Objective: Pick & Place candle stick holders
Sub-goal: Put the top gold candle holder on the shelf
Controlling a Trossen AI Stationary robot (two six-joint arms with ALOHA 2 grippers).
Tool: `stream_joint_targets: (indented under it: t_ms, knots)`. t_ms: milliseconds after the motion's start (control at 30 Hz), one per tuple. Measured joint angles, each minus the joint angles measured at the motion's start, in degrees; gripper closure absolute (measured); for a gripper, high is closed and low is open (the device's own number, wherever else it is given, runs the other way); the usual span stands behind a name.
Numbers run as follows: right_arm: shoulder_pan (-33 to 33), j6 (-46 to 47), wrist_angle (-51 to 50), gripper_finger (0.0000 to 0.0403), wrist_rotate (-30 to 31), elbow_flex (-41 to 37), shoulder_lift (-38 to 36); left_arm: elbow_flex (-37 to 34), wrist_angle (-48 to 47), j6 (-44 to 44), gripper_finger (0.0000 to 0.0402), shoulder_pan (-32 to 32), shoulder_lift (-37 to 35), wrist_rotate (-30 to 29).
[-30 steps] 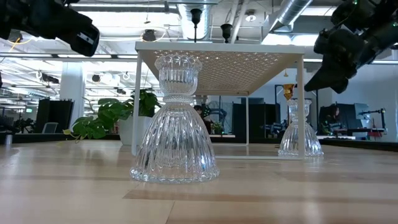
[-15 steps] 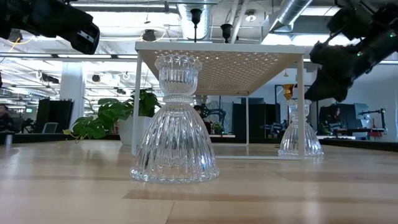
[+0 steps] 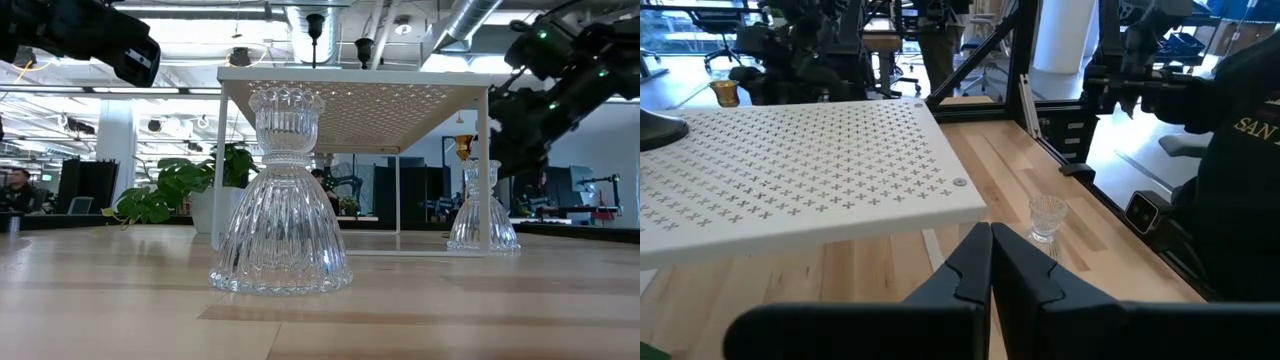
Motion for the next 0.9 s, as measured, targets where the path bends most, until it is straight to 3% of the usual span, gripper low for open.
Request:
stream_joint_targets:
  t_ms: [233, 400, 567, 800, 900]
  knots:
    - [-2.1, -2.2, 8.3, 0.0188, 4.1, 0.0, 6.8, 0.0, 0.0, 0.0, 0.0395, 0.0, 0.0, 0.0]
    - [-3.4, -3.5, 14.0, 0.0174, 4.4, 0.0, 11.6, 0.0, 0.0, 0.0, 0.0395, 0.0, 0.0, 0.0]
    - [-4.8, -3.5, 15.9, 0.0232, 4.5, 0.0, 14.8, 0.0, 0.0, -0.2, 0.0395, 0.0, 0.0, 0.0]
    - [-4.5, -3.7, 15.1, 0.0382, 4.4, 0.0, 14.7, 0.0, 0.0, -0.2, 0.0395, 0.0, 0.0, 0.0]
    - [-3.9, -4.7, 13.6, 0.0388, 4.1, 0.4, 13.2, 0.1, 0.0, -0.2, 0.0395, 0.0, 0.0, 0.0]
